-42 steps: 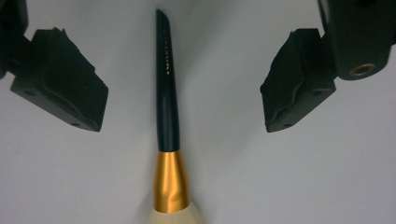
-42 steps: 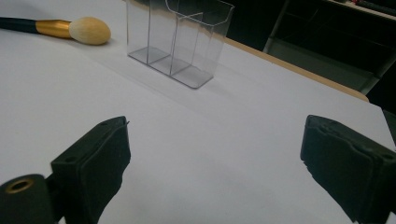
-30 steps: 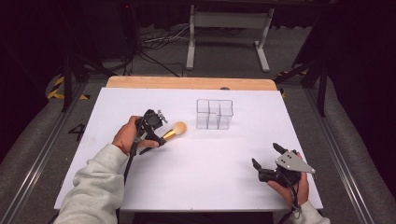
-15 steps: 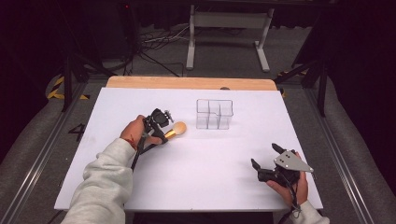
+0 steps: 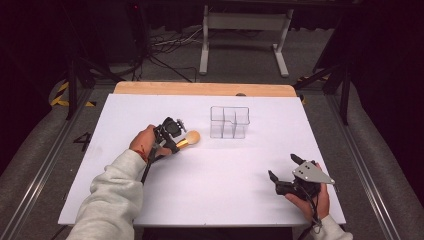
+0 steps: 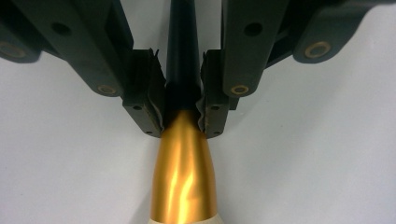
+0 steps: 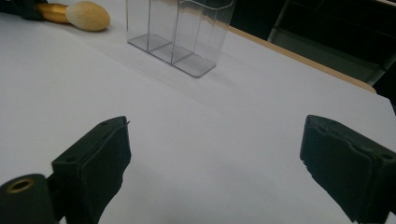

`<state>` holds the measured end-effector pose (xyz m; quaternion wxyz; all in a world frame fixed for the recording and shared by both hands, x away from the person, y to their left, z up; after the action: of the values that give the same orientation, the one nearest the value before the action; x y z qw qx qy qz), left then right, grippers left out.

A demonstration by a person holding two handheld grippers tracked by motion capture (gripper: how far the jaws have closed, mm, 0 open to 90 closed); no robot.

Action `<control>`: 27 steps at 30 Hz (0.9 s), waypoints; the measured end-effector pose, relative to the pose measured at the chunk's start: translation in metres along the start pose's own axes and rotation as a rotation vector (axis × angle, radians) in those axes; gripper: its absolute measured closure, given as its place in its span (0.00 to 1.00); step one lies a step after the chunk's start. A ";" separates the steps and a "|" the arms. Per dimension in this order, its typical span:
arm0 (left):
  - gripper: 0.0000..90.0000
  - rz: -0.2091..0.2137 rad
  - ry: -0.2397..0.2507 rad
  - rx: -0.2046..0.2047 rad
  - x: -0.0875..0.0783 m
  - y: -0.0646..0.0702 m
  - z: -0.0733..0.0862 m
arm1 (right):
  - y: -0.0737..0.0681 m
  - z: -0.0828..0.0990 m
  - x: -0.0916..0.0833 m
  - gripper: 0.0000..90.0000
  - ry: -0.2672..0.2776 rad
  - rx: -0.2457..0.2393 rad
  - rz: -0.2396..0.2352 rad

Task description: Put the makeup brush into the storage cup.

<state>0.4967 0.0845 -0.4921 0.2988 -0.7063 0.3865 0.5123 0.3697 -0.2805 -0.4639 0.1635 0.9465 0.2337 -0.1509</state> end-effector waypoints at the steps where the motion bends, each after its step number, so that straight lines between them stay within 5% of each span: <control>1: 0.80 -0.007 0.014 0.007 0.000 0.000 0.001 | 0.000 0.000 0.000 0.10 0.000 0.000 0.000; 8: 0.80 -0.103 0.165 -0.050 -0.014 -0.008 0.005 | 0.001 0.000 -0.001 0.10 0.004 0.004 0.004; 14: 0.80 -0.129 0.271 -0.091 -0.033 -0.011 0.013 | 0.001 0.000 -0.001 0.10 0.003 0.004 0.005; 21: 0.80 -0.131 0.433 -0.075 -0.061 -0.001 0.020 | 0.002 -0.001 -0.001 0.11 0.005 0.005 0.006; 27: 0.80 -0.117 0.520 -0.046 -0.073 0.011 0.030 | 0.000 -0.001 -0.001 0.11 0.007 0.005 0.003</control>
<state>0.4595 0.1205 -0.4315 0.2026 -0.8419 0.3972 0.3041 0.3688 -0.2803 -0.4621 0.1604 0.9478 0.2323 -0.1482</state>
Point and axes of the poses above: each handheld gripper's, and its own axes: x roughly forward along the jaws, z roughly out of its underside, y roughly to its right, the point moved 7 cm from there along x, roughly forward along the jaws, and after that the axes turned 2 degrees about y, right-handed, at the moved point
